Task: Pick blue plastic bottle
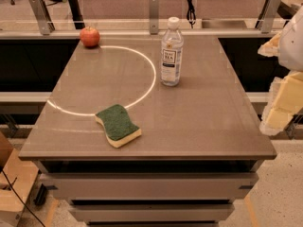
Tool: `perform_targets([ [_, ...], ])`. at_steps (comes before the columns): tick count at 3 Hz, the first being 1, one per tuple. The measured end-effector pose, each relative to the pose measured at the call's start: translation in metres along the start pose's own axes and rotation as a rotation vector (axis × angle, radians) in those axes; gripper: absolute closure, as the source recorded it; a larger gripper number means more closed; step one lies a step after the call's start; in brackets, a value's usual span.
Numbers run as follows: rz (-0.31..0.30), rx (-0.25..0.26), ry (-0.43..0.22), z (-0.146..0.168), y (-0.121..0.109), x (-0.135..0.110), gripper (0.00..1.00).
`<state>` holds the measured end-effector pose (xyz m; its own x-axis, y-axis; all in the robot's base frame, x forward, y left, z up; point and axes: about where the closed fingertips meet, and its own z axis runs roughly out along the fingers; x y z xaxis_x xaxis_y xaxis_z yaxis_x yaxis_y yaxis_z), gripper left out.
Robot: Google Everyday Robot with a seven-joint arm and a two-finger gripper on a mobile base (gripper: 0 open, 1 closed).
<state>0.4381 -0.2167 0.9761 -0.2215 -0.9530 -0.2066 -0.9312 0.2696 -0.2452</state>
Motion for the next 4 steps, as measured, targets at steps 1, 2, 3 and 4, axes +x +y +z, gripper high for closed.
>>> perform_targets([
  [1, -0.006, -0.001, -0.009, 0.007, -0.004, -0.005, 0.0],
  [2, -0.02, -0.007, -0.082, 0.025, -0.011, -0.019, 0.0],
  [3, 0.024, 0.014, -0.183, 0.043, -0.036, -0.035, 0.0],
  [4, 0.026, 0.02, -0.195, 0.045, -0.039, -0.038, 0.0],
])
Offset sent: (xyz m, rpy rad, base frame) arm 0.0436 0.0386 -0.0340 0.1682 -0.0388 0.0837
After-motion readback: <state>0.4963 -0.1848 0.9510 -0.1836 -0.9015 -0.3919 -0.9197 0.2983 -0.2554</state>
